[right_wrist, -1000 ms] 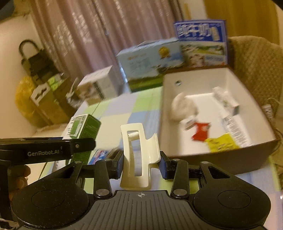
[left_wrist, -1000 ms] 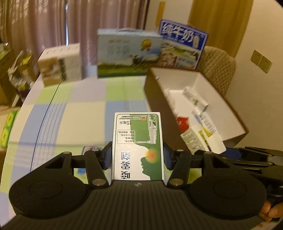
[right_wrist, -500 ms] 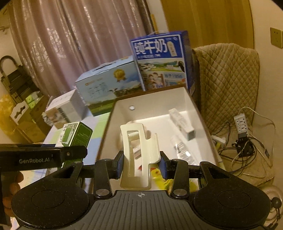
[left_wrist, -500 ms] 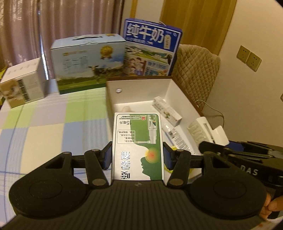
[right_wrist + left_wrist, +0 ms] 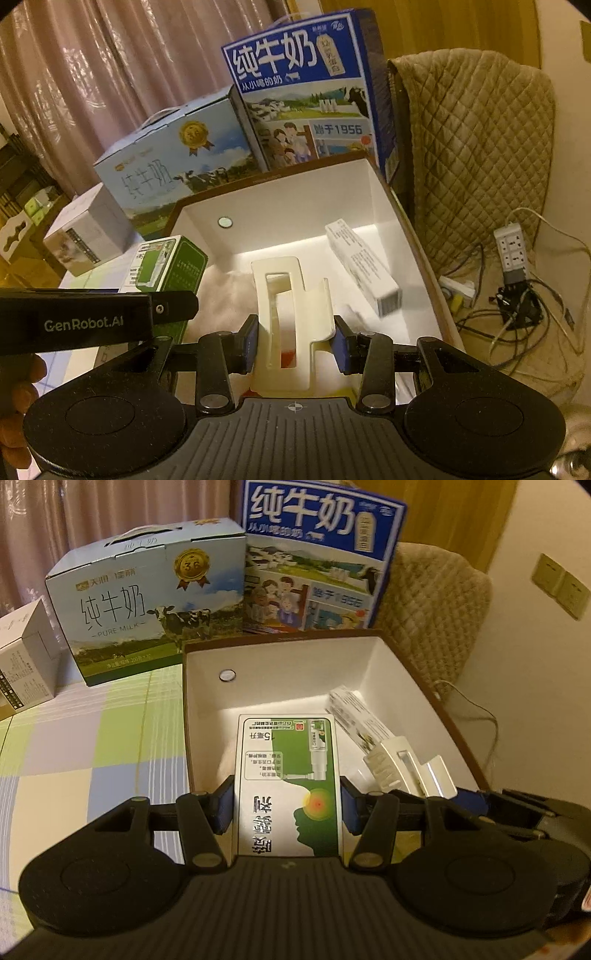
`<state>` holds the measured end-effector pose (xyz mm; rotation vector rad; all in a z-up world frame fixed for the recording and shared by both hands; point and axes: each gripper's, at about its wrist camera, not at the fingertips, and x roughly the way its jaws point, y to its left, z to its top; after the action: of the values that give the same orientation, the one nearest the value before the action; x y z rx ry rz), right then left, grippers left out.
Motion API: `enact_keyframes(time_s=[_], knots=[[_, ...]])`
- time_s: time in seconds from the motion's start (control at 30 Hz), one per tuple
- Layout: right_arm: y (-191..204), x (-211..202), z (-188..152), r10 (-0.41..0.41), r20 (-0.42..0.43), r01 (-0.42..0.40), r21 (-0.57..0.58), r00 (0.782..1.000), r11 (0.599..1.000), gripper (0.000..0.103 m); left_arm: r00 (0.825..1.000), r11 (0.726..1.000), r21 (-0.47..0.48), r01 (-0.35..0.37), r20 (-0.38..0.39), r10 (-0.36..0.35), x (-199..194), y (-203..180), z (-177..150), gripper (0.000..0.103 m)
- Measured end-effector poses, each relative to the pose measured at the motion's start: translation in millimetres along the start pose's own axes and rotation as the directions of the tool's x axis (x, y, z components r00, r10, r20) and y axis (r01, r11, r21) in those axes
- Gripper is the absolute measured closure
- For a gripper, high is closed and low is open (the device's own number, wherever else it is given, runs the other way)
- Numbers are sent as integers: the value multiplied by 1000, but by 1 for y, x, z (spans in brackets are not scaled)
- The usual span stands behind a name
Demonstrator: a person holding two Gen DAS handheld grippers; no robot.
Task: Organize objects
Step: 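Carry medicine box and clip into the brown box and open right tool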
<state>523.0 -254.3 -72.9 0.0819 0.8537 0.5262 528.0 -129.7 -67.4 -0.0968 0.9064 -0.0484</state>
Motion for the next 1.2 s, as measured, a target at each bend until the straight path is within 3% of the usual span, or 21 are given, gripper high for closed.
enact_keyframes(time_s=[0.47,0.73,1.0,1.07,1.2], knots=[[-2,58,35,-39,-10,38,-61,999,997,66,996,996,-21,-88,-8,87,61,16,42,52],[0,72,35,-39,-17,38,-62,999,997,66,992,990,50,-128,9,128,73,16,39,48],[-1,73,36,-39,-2,39,-54,999,998,65,992,991,53,-124,17,124,72,18,39,41],[-1,73,36,-42,7,42,-56,999,998,63,992,991,53,-127,20,126,72,18,39,39],[-1,70,35,-60,19,62,-74,998,995,49,993,992,50,-113,20,112,70,20,38,35]])
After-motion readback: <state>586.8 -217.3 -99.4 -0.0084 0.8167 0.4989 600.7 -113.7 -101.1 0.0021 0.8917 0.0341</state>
